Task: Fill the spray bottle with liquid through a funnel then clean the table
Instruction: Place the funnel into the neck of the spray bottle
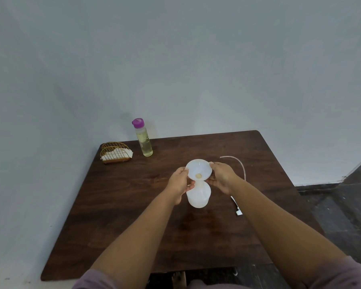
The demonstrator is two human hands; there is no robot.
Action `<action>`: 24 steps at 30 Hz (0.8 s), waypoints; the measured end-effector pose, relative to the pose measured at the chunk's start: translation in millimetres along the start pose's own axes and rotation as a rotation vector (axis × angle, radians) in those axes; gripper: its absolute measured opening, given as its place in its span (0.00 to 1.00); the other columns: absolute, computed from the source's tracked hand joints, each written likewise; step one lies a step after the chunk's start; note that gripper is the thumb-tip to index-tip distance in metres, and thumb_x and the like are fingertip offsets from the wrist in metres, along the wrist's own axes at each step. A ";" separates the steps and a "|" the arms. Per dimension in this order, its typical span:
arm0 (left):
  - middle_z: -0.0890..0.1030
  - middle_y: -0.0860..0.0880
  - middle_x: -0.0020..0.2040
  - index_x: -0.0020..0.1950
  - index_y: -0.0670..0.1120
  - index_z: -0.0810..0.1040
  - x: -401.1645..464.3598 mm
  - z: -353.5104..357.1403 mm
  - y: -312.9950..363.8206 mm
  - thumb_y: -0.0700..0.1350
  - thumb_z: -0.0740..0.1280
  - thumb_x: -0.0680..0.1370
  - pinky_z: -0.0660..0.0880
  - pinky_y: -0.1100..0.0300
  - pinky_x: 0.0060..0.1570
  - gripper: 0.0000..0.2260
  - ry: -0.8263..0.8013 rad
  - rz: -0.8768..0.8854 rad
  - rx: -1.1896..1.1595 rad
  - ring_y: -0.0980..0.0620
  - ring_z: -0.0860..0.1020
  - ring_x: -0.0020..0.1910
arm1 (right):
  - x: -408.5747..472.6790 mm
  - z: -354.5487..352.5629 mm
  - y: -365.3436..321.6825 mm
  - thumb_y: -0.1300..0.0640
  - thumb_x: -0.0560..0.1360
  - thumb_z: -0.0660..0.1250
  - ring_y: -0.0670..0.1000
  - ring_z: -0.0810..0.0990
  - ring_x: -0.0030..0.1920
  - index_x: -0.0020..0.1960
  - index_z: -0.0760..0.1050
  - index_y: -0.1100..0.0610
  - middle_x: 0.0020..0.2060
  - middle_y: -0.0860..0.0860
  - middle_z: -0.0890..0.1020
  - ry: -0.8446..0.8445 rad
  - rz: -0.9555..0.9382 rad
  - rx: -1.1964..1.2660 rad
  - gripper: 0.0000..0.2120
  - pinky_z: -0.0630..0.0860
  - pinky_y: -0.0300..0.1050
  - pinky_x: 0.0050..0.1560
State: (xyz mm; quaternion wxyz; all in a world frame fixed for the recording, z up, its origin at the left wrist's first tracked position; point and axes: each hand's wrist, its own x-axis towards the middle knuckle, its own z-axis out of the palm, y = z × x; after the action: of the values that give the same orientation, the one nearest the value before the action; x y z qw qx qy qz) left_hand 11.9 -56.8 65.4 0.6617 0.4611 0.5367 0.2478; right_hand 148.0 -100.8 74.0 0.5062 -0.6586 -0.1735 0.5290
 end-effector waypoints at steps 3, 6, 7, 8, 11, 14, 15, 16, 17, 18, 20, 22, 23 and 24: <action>0.74 0.48 0.57 0.64 0.46 0.72 2.6 0.9 0.8 0.46 0.57 0.84 0.79 0.54 0.56 0.11 0.013 0.008 -0.016 0.51 0.76 0.49 | -0.4 0.3 0.5 0.57 0.82 0.57 0.56 0.79 0.55 0.48 0.74 0.56 0.54 0.56 0.78 0.004 -0.002 0.006 0.09 0.78 0.53 0.59; 0.74 0.47 0.62 0.67 0.46 0.72 3.5 1.2 2.4 0.46 0.58 0.84 0.79 0.56 0.51 0.13 0.025 0.013 -0.009 0.50 0.76 0.53 | 0.4 0.7 0.4 0.55 0.82 0.57 0.55 0.79 0.55 0.49 0.75 0.56 0.55 0.56 0.79 0.000 -0.002 0.012 0.09 0.79 0.52 0.58; 0.74 0.47 0.62 0.67 0.46 0.72 3.7 1.1 2.5 0.46 0.58 0.84 0.79 0.57 0.49 0.13 0.025 0.013 -0.010 0.50 0.76 0.54 | 1.2 0.5 0.4 0.55 0.82 0.57 0.55 0.79 0.55 0.50 0.74 0.56 0.55 0.56 0.79 -0.001 -0.001 0.012 0.09 0.79 0.52 0.57; 0.74 0.47 0.62 0.67 0.46 0.72 3.5 1.5 2.9 0.46 0.58 0.84 0.79 0.59 0.48 0.13 0.026 0.014 -0.013 0.50 0.76 0.53 | 1.3 0.3 0.1 0.54 0.82 0.57 0.55 0.79 0.55 0.50 0.74 0.56 0.55 0.56 0.79 -0.003 -0.002 0.015 0.09 0.78 0.52 0.58; 0.74 0.47 0.60 0.66 0.45 0.72 2.7 1.9 2.8 0.46 0.58 0.84 0.79 0.60 0.45 0.12 0.039 0.015 -0.026 0.50 0.77 0.51 | 1.1 -0.3 0.2 0.55 0.82 0.56 0.56 0.79 0.55 0.50 0.74 0.56 0.55 0.56 0.79 -0.005 0.003 0.027 0.10 0.78 0.53 0.59; 0.75 0.47 0.59 0.65 0.46 0.72 1.5 2.6 2.3 0.46 0.58 0.84 0.79 0.59 0.47 0.11 0.049 0.008 -0.037 0.49 0.77 0.53 | 1.9 -1.6 1.0 0.55 0.82 0.57 0.56 0.79 0.55 0.58 0.73 0.59 0.57 0.57 0.78 0.004 -0.002 0.023 0.11 0.78 0.53 0.58; 0.75 0.47 0.59 0.64 0.46 0.73 1.4 2.8 2.3 0.46 0.59 0.84 0.80 0.59 0.47 0.11 0.053 0.008 -0.037 0.49 0.77 0.54 | 2.2 -2.2 1.1 0.55 0.82 0.57 0.56 0.79 0.56 0.61 0.72 0.60 0.57 0.57 0.78 0.004 -0.003 0.024 0.12 0.78 0.53 0.58; 0.75 0.47 0.58 0.62 0.47 0.73 1.1 3.1 2.6 0.46 0.59 0.84 0.80 0.59 0.46 0.09 0.057 0.011 -0.036 0.49 0.77 0.54 | 2.1 -2.5 1.0 0.55 0.82 0.57 0.56 0.79 0.56 0.63 0.71 0.60 0.58 0.57 0.77 0.001 -0.004 0.025 0.13 0.79 0.53 0.57; 0.75 0.48 0.57 0.61 0.47 0.73 0.6 3.1 2.9 0.45 0.59 0.83 0.80 0.60 0.45 0.08 0.061 0.014 -0.036 0.49 0.77 0.52 | 1.8 -2.8 0.8 0.56 0.82 0.57 0.56 0.79 0.55 0.64 0.71 0.60 0.58 0.57 0.77 -0.002 -0.005 0.024 0.14 0.79 0.53 0.57; 0.75 0.49 0.54 0.59 0.48 0.73 0.0 3.2 3.4 0.45 0.59 0.83 0.79 0.60 0.44 0.07 0.062 0.017 -0.039 0.50 0.77 0.50 | 1.0 -3.0 0.3 0.56 0.82 0.57 0.55 0.79 0.55 0.64 0.71 0.60 0.58 0.57 0.77 -0.003 -0.006 0.020 0.14 0.79 0.52 0.56; 0.74 0.51 0.51 0.58 0.48 0.73 -0.4 2.9 3.7 0.45 0.59 0.84 0.79 0.61 0.43 0.06 0.065 0.019 -0.045 0.51 0.76 0.48 | -0.5 -3.3 -0.7 0.56 0.82 0.57 0.55 0.79 0.55 0.65 0.71 0.60 0.58 0.57 0.77 -0.007 -0.008 0.018 0.14 0.79 0.51 0.55; 0.74 0.52 0.49 0.58 0.48 0.73 -0.3 2.5 3.1 0.45 0.59 0.84 0.79 0.60 0.43 0.06 0.068 0.021 -0.041 0.52 0.76 0.48 | -1.3 -3.6 -1.4 0.56 0.82 0.56 0.55 0.79 0.55 0.65 0.70 0.60 0.58 0.57 0.77 -0.015 -0.009 0.018 0.14 0.79 0.50 0.54; 0.74 0.53 0.48 0.58 0.48 0.73 -0.4 2.4 2.8 0.45 0.59 0.84 0.79 0.60 0.43 0.06 0.071 0.022 -0.038 0.52 0.76 0.48 | -1.6 -3.9 -1.6 0.56 0.82 0.56 0.55 0.79 0.55 0.65 0.70 0.60 0.58 0.57 0.77 -0.016 -0.008 0.016 0.14 0.79 0.50 0.55; 0.74 0.53 0.48 0.58 0.48 0.73 -0.5 2.6 2.9 0.45 0.59 0.84 0.79 0.59 0.44 0.06 0.073 0.024 -0.036 0.52 0.76 0.48 | -1.8 -3.8 -2.0 0.56 0.82 0.56 0.55 0.79 0.56 0.65 0.70 0.60 0.58 0.57 0.77 -0.016 -0.007 0.016 0.14 0.79 0.51 0.55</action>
State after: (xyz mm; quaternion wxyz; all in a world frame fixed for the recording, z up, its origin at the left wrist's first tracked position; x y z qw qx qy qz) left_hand 14.6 -56.8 68.2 0.6467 0.4461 0.5506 0.2820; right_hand 151.3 -103.2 76.4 0.5119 -0.6497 -0.1755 0.5339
